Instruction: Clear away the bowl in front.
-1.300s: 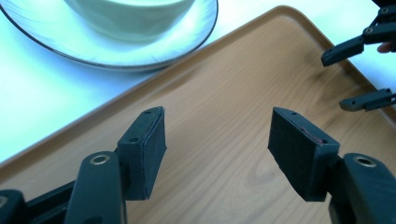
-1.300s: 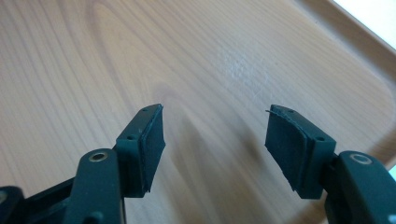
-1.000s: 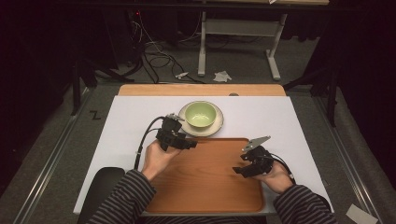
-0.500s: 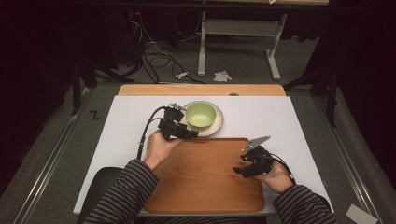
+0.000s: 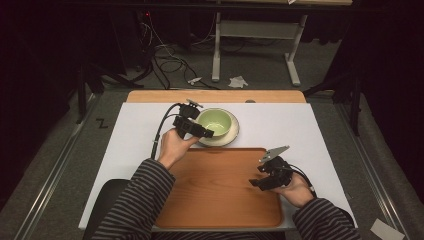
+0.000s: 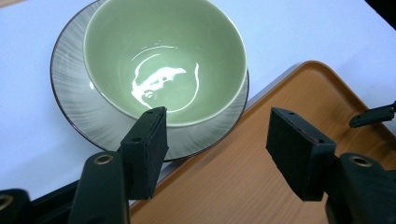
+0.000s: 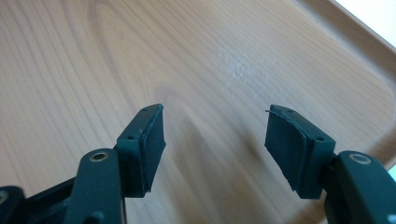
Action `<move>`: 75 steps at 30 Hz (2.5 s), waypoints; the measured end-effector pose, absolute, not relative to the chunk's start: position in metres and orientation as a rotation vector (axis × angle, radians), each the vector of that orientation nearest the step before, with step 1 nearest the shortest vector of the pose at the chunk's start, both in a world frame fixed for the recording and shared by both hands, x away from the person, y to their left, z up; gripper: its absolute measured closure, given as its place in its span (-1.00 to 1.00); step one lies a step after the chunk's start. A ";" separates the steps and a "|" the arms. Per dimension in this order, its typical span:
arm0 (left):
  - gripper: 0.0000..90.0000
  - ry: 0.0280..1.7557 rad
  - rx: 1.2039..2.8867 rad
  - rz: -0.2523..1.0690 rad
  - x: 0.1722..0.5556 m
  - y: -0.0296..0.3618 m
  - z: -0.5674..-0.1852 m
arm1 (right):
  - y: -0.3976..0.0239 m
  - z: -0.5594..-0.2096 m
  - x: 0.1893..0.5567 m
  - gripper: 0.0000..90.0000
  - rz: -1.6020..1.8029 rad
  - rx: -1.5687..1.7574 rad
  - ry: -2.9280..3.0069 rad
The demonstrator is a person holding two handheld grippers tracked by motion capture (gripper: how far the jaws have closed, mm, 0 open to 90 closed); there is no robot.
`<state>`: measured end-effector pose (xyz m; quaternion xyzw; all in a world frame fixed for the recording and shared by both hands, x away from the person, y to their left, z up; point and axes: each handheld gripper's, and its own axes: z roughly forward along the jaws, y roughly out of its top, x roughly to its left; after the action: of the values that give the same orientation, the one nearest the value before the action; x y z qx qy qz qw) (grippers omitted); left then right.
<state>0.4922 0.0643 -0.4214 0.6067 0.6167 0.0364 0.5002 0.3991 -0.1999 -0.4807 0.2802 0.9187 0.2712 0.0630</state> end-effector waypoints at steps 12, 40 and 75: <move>-0.15 1.525 1.456 0.092 0.512 0.065 -0.423 | -0.200 -0.481 0.399 -0.13 0.815 0.849 2.776; -0.07 1.631 1.461 0.200 0.556 0.065 -0.437 | -0.200 -0.481 0.399 -0.13 0.815 0.846 2.782; 0.53 1.761 1.464 0.158 0.586 0.066 -0.469 | -0.201 -0.479 0.398 -0.12 0.828 0.839 2.765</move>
<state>0.5856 0.0655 -0.4689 0.5817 0.6994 0.0626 0.4105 0.3980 -0.2010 -0.4793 0.2786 0.9177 0.2749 0.0678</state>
